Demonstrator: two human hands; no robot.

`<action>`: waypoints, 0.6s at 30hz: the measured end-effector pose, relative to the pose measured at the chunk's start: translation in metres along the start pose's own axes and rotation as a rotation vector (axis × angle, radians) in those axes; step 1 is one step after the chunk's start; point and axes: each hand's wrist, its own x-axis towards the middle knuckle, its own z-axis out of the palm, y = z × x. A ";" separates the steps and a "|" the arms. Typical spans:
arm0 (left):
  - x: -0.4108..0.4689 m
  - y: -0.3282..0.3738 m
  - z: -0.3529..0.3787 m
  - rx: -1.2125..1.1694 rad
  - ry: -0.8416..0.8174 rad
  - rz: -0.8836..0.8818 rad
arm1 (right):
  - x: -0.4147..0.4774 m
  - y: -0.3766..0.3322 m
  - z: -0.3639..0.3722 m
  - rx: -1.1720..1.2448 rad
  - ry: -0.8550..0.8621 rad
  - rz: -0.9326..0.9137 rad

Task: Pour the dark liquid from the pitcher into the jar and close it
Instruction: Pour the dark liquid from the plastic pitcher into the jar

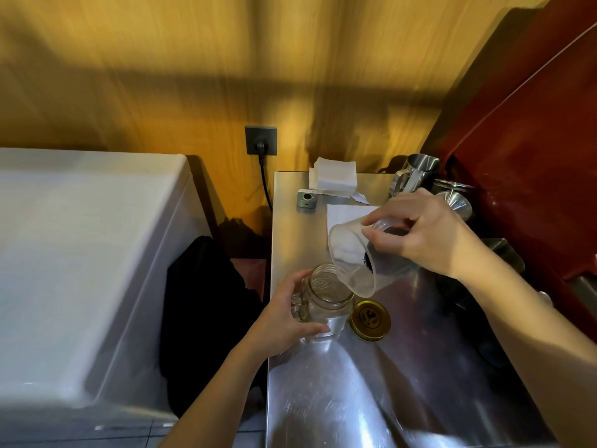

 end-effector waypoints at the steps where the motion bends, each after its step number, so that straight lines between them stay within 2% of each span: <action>1: 0.000 0.000 0.000 0.006 -0.003 -0.003 | 0.001 -0.001 0.001 -0.003 0.001 -0.012; 18: -0.003 0.011 -0.001 0.019 -0.020 -0.025 | 0.009 -0.004 0.007 -0.077 -0.035 -0.160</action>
